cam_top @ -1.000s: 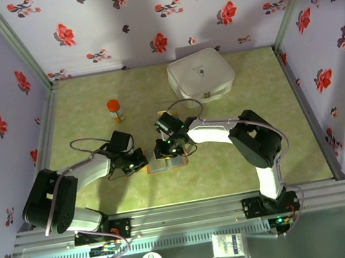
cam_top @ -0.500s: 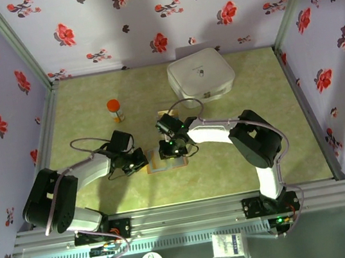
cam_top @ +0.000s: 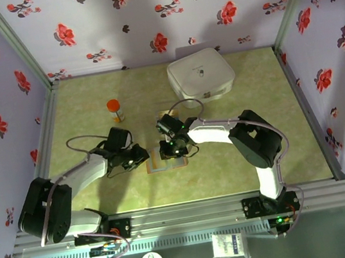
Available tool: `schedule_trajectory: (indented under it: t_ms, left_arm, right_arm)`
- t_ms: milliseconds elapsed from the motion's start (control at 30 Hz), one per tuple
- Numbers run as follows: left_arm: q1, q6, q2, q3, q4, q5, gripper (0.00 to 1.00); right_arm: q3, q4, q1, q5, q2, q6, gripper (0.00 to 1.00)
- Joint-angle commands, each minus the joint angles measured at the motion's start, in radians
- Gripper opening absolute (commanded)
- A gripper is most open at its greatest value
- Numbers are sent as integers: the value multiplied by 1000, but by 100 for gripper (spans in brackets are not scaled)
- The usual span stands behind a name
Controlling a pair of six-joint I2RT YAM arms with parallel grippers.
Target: Take the credit cards out of the card holder
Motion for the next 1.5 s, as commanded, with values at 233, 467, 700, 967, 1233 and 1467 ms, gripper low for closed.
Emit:
schedule_trajectory:
  t_ms: [233, 467, 700, 967, 1233, 1467]
  left_arm:
    - [-51, -23, 82, 71, 29, 44, 24]
    - [-60, -26, 128, 78, 59, 61, 23]
    - [-72, -40, 159, 80, 92, 74, 19]
    - [-74, -45, 141, 82, 92, 74, 12]
    - [-91, -59, 130, 111, 82, 74, 11]
    - [-125, -65, 160, 166, 70, 65, 11]
  right_arm:
    - [-24, -23, -1, 14, -18, -14, 23]
    - [-22, -24, -1, 12, -17, -17, 23]
    - [-20, -25, -1, 7, -15, -17, 23]
    - [-7, -45, -1, 12, -35, -29, 24]
    - [-3, -105, -16, 80, -120, -64, 26]
    - [-69, -98, -67, 128, -241, -64, 26]
